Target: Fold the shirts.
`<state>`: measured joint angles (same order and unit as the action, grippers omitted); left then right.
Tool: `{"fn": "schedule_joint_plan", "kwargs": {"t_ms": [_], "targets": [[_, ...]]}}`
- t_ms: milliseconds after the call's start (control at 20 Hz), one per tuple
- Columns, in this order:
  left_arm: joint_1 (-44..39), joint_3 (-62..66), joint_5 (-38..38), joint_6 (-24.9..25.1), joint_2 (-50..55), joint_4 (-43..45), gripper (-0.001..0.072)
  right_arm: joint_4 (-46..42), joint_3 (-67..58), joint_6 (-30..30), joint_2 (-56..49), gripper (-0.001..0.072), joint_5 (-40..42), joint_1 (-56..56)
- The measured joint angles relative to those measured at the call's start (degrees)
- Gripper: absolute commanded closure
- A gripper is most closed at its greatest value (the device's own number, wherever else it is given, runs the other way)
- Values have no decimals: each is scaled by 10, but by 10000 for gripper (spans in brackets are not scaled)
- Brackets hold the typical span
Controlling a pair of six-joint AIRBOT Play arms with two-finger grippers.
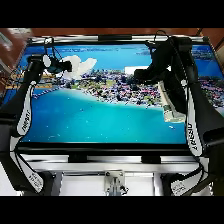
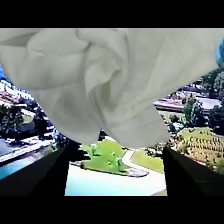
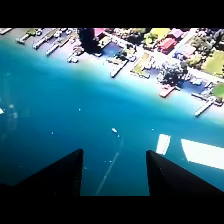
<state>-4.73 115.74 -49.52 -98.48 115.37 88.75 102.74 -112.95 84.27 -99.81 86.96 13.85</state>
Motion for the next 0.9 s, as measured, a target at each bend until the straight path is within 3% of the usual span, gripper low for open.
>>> {"fn": "schedule_joint_plan", "kwargs": {"t_ms": [300,550,650,700,750,800,900], "targets": [[2,12,51,-9,50,10,-5,22,0,-1,0,202,4,21],[0,13,87,-60,76,11,16,16,0,4,0,203,5,29],[0,13,92,-74,83,12,196,12,0,5,0,203,5,30],[0,13,94,-79,85,12,332,12,0,5,0,202,6,31],[0,13,95,-83,87,12,537,11,0,6,0,203,6,31],[0,13,97,-86,88,12,677,10,0,6,0,202,6,31],[1,13,98,-89,89,11,680,7,0,6,0,203,7,31]]}}
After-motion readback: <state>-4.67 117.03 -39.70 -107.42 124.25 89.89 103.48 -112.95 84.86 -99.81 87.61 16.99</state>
